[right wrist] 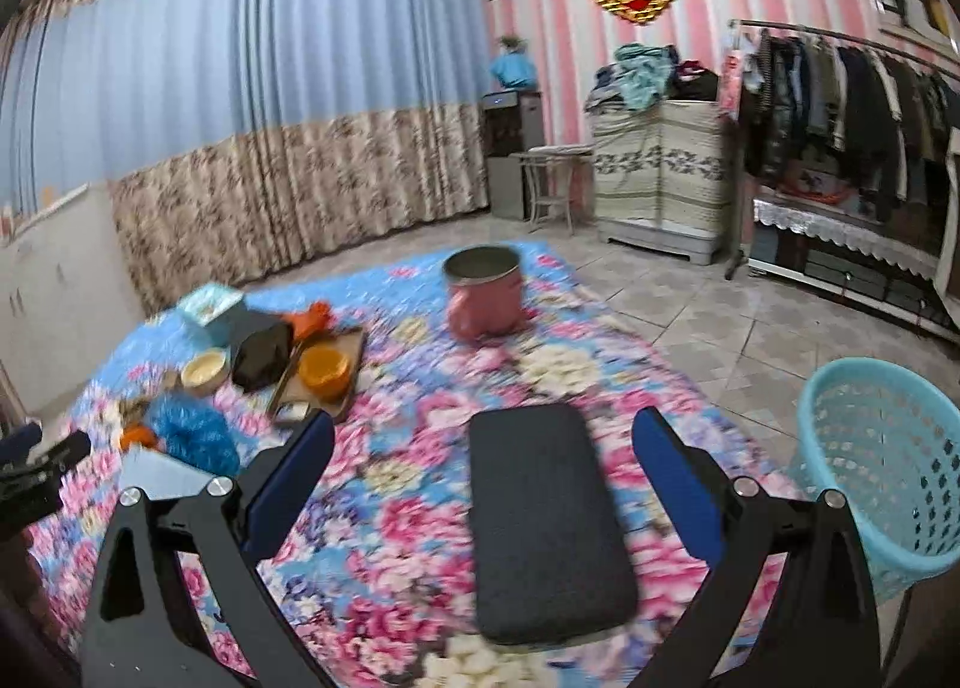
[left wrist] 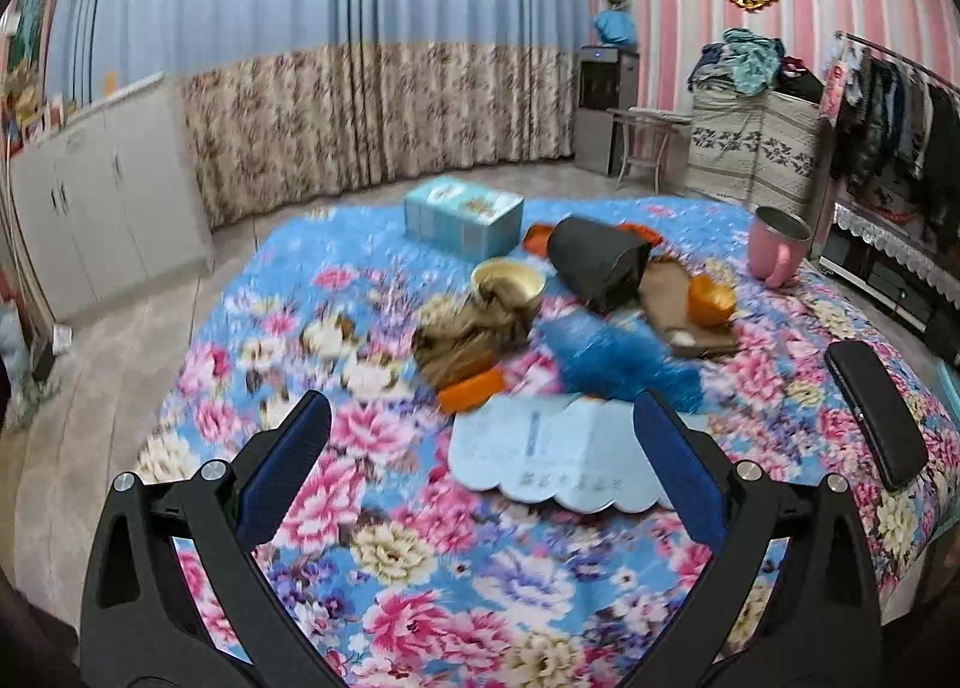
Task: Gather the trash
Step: 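Move both tools back over the bedspread, then reach the left tool to the orange round lid and close on it, then lift the orange lid off the bedspread with the left tool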
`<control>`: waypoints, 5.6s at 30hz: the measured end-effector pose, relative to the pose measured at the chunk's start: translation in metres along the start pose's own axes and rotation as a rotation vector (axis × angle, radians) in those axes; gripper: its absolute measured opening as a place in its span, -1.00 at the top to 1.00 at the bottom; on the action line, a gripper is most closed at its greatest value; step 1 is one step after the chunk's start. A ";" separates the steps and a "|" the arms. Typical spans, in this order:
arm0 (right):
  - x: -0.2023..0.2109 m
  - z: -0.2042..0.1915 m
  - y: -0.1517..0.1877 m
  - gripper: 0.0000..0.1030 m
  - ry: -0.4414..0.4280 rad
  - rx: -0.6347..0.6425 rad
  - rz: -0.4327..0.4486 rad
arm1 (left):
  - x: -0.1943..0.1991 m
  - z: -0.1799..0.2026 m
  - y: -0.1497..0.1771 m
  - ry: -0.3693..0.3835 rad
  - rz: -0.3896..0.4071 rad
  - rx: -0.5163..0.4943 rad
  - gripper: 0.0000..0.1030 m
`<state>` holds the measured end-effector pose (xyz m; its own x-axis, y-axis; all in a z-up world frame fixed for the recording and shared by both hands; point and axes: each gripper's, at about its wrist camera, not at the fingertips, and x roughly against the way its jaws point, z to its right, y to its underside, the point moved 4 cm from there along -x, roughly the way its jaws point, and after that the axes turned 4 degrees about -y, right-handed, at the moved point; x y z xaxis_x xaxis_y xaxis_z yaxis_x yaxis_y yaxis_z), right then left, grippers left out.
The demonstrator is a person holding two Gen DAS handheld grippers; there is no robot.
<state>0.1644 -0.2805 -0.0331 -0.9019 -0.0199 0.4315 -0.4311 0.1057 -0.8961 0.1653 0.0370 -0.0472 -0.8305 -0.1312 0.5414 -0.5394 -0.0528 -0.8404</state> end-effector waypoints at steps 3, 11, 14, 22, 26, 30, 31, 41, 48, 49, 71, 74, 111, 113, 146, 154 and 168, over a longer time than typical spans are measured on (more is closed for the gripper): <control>-0.007 -0.008 0.015 -0.89 0.003 0.034 -0.021 | -0.011 0.000 0.004 0.011 -0.029 -0.005 -0.90; -0.025 0.000 0.026 -0.89 0.001 -0.019 -0.089 | -0.033 0.028 0.020 0.087 -0.126 -0.047 -0.89; -0.029 0.000 0.028 -0.89 -0.009 -0.038 -0.101 | -0.037 0.036 0.022 0.092 -0.143 -0.075 -0.89; -0.030 -0.001 0.029 -0.89 -0.010 -0.044 -0.105 | -0.032 0.027 0.024 0.081 -0.148 -0.044 -0.89; -0.030 -0.002 0.029 -0.89 -0.012 -0.045 -0.104 | -0.033 0.028 0.024 0.091 -0.155 -0.034 -0.89; -0.031 -0.002 0.029 -0.89 -0.014 -0.050 -0.104 | -0.031 0.037 0.026 0.094 -0.155 -0.060 -0.89; -0.031 -0.002 0.029 -0.89 -0.014 -0.048 -0.104 | -0.030 0.037 0.025 0.094 -0.156 -0.059 -0.89; -0.030 0.000 0.029 -0.89 -0.013 -0.056 -0.103 | -0.031 -0.004 0.014 0.022 -0.127 0.042 -0.89; -0.031 -0.002 0.028 -0.89 -0.022 -0.044 -0.108 | -0.049 -0.020 0.003 -0.043 -0.122 0.011 -0.89; -0.031 -0.001 0.029 -0.89 -0.023 -0.042 -0.108 | -0.051 -0.021 0.003 -0.039 -0.124 0.010 -0.89; -0.033 -0.013 0.033 -0.89 -0.030 0.004 -0.126 | -0.086 -0.001 -0.001 0.096 -0.212 0.033 -0.03; -0.032 -0.014 0.033 -0.89 -0.031 0.010 -0.125 | -0.088 0.001 0.000 0.113 -0.222 0.038 0.11; -0.022 -0.035 0.039 -0.89 -0.056 0.097 -0.126 | -0.057 -0.049 0.002 0.044 -0.185 0.114 -0.16; -0.022 -0.035 0.039 -0.89 -0.059 0.095 -0.128 | -0.065 -0.045 0.003 0.055 -0.205 0.114 -0.23; -0.037 -0.044 0.041 -0.89 -0.101 0.091 -0.147 | -0.094 -0.017 0.009 0.079 -0.283 0.088 0.16; -0.037 -0.045 0.041 -0.89 -0.102 0.089 -0.146 | -0.093 -0.011 0.009 0.091 -0.278 0.070 0.00; -0.036 -0.046 0.041 -0.89 -0.105 0.097 -0.146 | -0.077 -0.027 0.001 0.060 -0.233 0.085 0.24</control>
<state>0.1808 -0.2296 -0.0807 -0.8254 -0.1324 0.5488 -0.5534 -0.0024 -0.8329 0.2250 0.0740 -0.0892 -0.6935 -0.0467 0.7189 -0.7056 -0.1576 -0.6909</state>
